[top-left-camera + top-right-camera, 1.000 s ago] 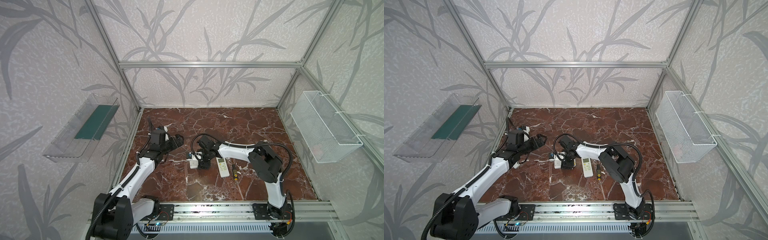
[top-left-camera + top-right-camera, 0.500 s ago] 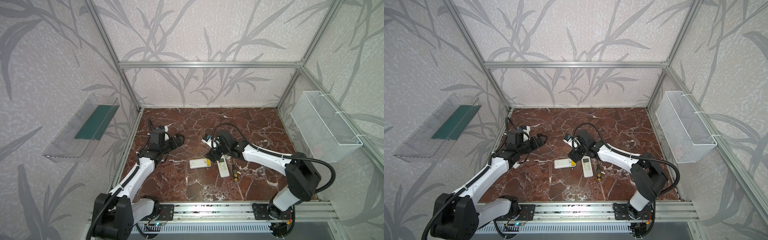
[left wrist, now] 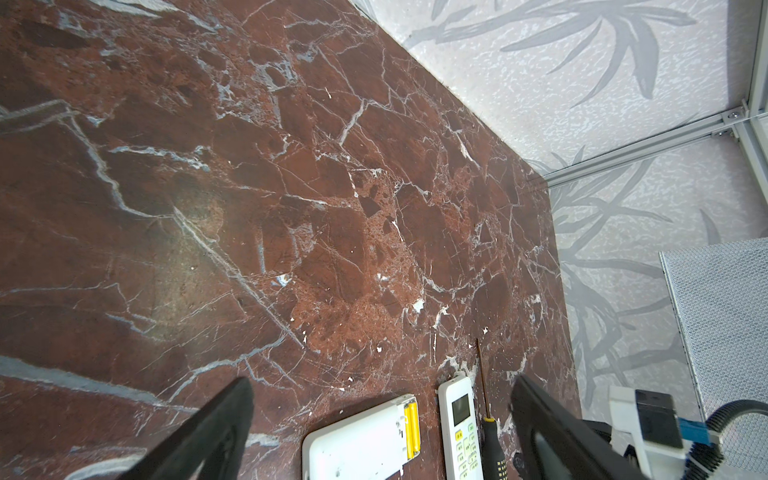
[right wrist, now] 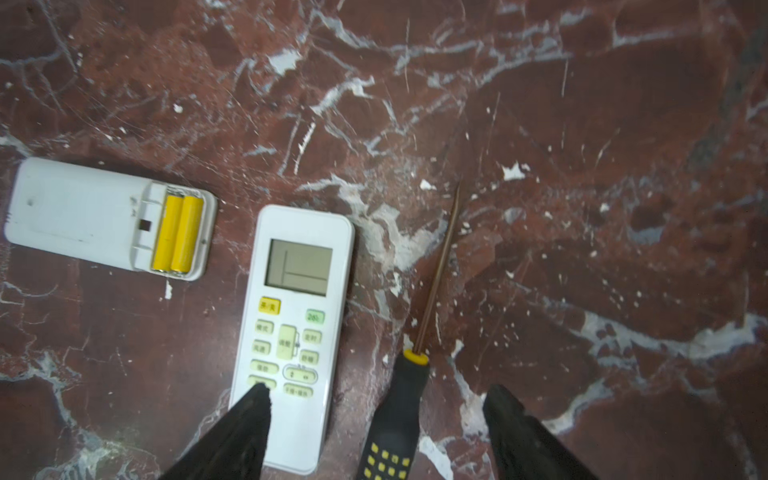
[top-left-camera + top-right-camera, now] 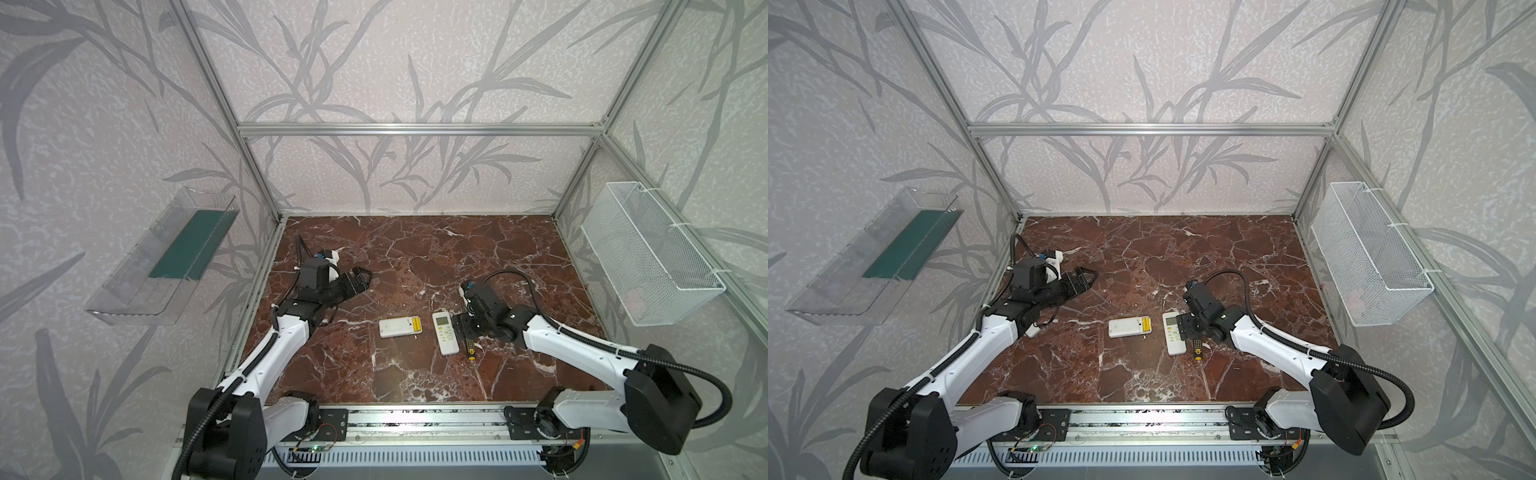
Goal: Unload the batteries from the remote control
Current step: 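Release the remote and move the right gripper to the screwdriver, then grasp the black-and-yellow screwdriver handle with the right gripper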
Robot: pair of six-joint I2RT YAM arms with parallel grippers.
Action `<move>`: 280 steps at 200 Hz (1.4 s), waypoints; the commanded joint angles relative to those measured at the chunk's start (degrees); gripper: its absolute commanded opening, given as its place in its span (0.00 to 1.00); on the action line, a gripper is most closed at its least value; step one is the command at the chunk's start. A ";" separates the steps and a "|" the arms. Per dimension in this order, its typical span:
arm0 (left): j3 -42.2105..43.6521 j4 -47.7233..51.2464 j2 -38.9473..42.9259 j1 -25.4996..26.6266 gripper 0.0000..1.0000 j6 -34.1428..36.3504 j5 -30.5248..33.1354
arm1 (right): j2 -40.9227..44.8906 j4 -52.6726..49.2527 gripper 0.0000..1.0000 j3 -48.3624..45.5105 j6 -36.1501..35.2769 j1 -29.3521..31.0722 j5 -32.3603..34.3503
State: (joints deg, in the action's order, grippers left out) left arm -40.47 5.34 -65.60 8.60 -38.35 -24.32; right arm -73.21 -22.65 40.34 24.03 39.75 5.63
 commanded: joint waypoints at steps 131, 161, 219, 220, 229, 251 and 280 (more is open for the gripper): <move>1.09 -5.08 -0.79 -0.08 0.95 -2.74 -3.28 | 0.08 1.81 0.38 -9.70 14.66 4.37 2.72; 1.05 -5.34 -1.01 -0.04 0.95 -2.88 -3.54 | -0.64 3.09 0.25 -10.78 15.50 4.81 3.03; 0.99 -7.70 -2.15 0.31 0.93 -4.82 -6.35 | 4.05 1.77 0.00 -8.44 9.10 4.90 5.51; 1.00 -7.79 -2.20 0.38 0.92 -4.90 -6.40 | 4.22 1.80 0.00 -8.35 8.84 4.90 5.48; 1.21 -8.78 -2.53 0.80 0.92 -5.75 -7.02 | 5.63 2.34 0.00 -7.64 6.68 4.90 4.87; 2.03 -12.30 -3.55 2.86 0.90 -8.01 -8.02 | 8.27 3.67 0.00 -5.58 1.75 4.92 3.20; 3.59 -18.86 -4.83 6.14 0.89 -10.36 -7.90 | 7.73 3.58 0.00 -0.89 -3.14 5.37 0.82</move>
State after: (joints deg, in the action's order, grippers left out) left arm -38.35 -6.35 -69.34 12.47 -45.71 -31.11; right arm -65.76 -19.90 34.83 27.33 44.42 8.12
